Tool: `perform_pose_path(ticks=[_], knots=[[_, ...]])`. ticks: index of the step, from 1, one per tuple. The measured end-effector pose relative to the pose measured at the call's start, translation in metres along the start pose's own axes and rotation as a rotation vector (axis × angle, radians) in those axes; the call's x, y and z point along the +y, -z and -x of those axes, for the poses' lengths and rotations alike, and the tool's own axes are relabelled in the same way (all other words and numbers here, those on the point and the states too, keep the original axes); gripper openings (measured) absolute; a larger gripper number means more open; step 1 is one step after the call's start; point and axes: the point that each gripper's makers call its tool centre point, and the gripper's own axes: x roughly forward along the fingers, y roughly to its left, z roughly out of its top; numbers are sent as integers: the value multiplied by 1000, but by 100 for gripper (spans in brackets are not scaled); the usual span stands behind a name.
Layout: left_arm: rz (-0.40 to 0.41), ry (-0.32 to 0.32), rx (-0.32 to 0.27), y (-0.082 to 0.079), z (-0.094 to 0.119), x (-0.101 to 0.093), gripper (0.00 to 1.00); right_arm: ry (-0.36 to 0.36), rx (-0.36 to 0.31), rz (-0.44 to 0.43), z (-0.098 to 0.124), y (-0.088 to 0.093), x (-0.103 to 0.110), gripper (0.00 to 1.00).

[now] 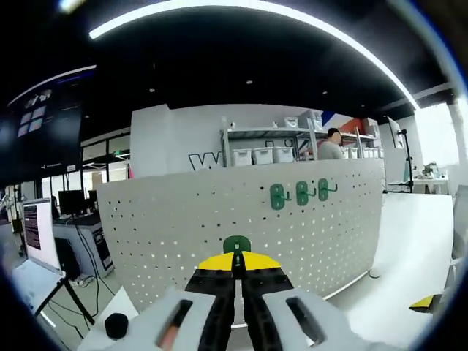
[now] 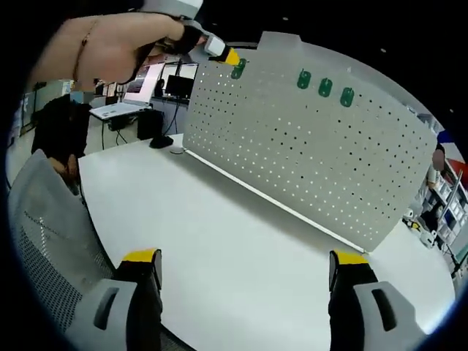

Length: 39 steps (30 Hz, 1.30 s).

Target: Insert the hook assembly into the mounting plate slot until the hook locks in place.

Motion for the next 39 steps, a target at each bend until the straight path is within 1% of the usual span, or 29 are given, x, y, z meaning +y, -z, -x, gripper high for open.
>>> perform_pose_path(ticks=[5, 9, 12, 17, 19, 21, 28, 32, 33, 36, 39], knots=[[-8, -7, -41, -14, -15, -9, 1, -1, 6, -2, -1, 1, 0, 92], [-10, -5, -58, -18, -26, -14, 1, -3, 11, -11, -2, 3, -1, 92], [-2, -14, -66, -21, -35, -13, 1, -2, 12, -17, -2, 3, -1, 92], [-5, -46, -93, -30, -50, -8, 1, -7, 12, -27, -3, 3, 0, 91], [6, -61, -108, -34, -56, -6, 1, -9, 12, -28, -3, 3, 0, 91], [18, -61, -114, -36, -61, -9, 1, -11, 9, -31, -3, 3, 0, 91], [4, -52, -133, -41, -77, -25, 1, -18, 11, -43, -4, 4, 0, 90], [8, -81, -139, -42, -87, -22, 1, -20, 10, -54, -4, 4, -1, 89], [10, -86, -143, -43, -88, -22, 1, -18, 1, -55, -3, 2, -1, 88], [0, -93, -143, -43, -92, -22, 1, -11, -18, -45, -1, -2, -2, 86], [-5, -99, -137, -42, -95, -22, 1, -12, -19, -47, -2, -2, -3, 86]])
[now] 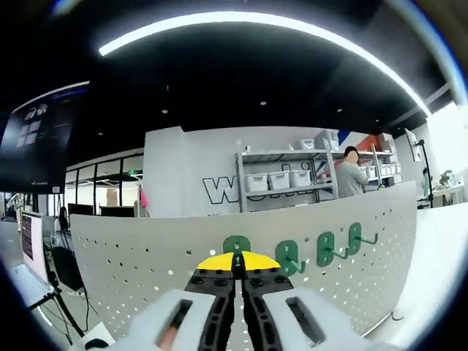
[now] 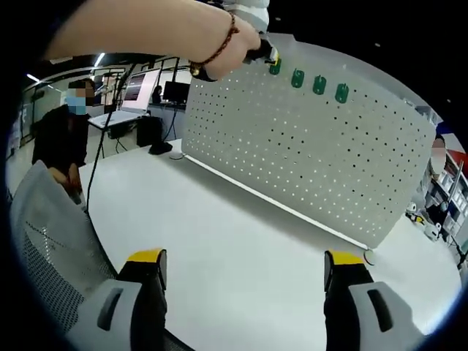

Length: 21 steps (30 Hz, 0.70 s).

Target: Insert the hook assembly into the mounting plate slot until the hook locks in place.

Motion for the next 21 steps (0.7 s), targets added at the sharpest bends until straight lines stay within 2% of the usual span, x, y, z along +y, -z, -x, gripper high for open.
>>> perform_pose_path(ticks=[21], knots=[[4, -29, 59, 11, -11, 0, 1, 3, -15, -10, 1, -2, -1, 84]])
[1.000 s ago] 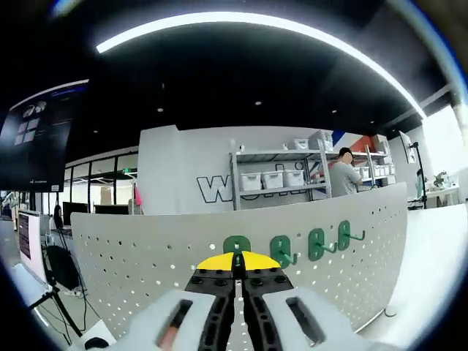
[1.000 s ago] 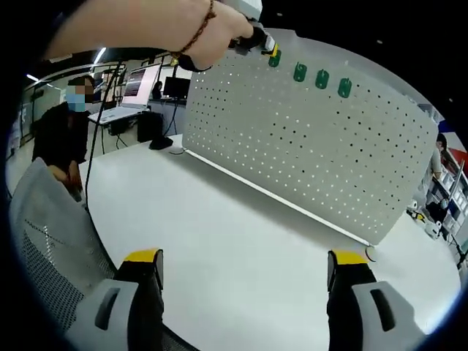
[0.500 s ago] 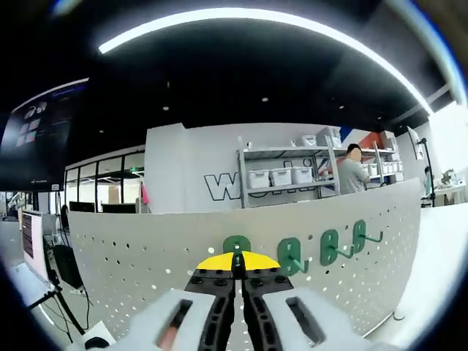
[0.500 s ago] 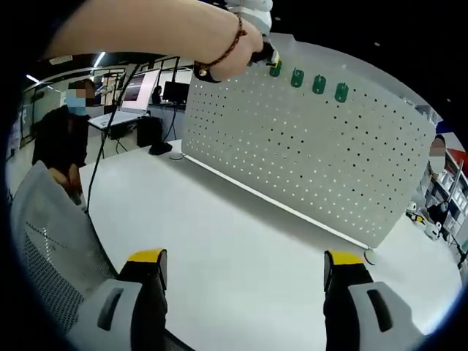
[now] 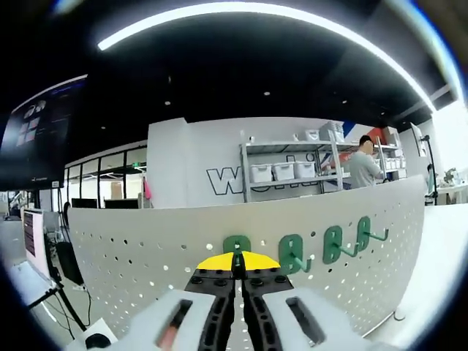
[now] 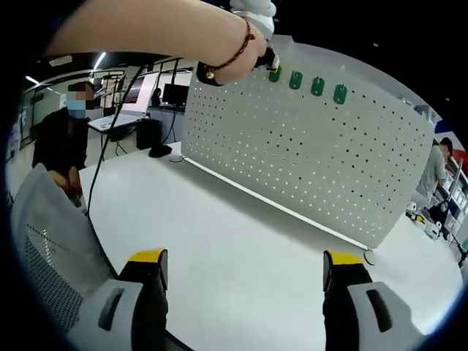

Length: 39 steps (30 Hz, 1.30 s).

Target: Insert the hook assembly into the mounting plate slot until the hook locks in place.

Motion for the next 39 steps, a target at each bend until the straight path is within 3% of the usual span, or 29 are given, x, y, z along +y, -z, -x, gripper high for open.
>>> perform_pose_path(ticks=[12, 23, 31, 39], knots=[[9, -27, 24, 6, -1, -1, 1, 12, -2, -2, 1, 0, -3, 84], [-9, 43, 44, 0, 6, -1, 4, 28, 4, 0, 1, 1, -6, 85], [14, 130, 53, -9, 28, 5, 35, 49, -5, 0, 3, 0, -11, 85], [34, 252, 138, 11, 78, 24, 58, 56, 3, -10, 3, 1, -13, 87]])
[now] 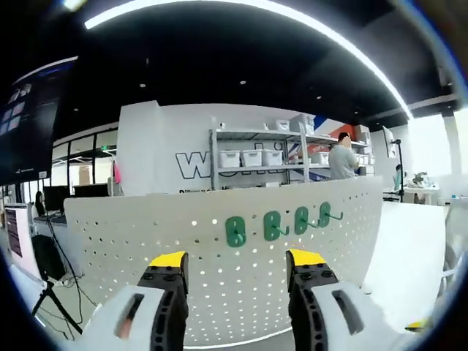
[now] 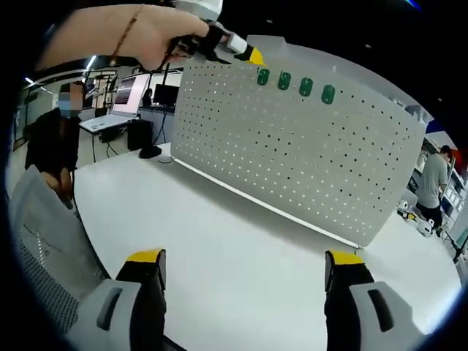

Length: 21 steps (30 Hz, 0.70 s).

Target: Insert the hook assembly into the mounting plate slot until the hook locks in place.

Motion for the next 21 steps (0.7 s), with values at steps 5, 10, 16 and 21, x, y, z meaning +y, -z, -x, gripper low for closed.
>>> perform_pose_path(ticks=[5, 10, 16, 21], knots=[[31, 38, 56, 21, 35, 8, 70, -3, 7, -6, -1, 1, 1, 87], [30, 61, 91, 33, 63, 15, 79, 0, 15, -5, -1, 2, 0, 87], [59, 78, 117, 47, 91, 20, 89, 6, 19, -2, -1, 3, -1, 88], [102, 94, 141, 64, 110, 18, 96, 6, 24, -2, -1, 4, -1, 88]])
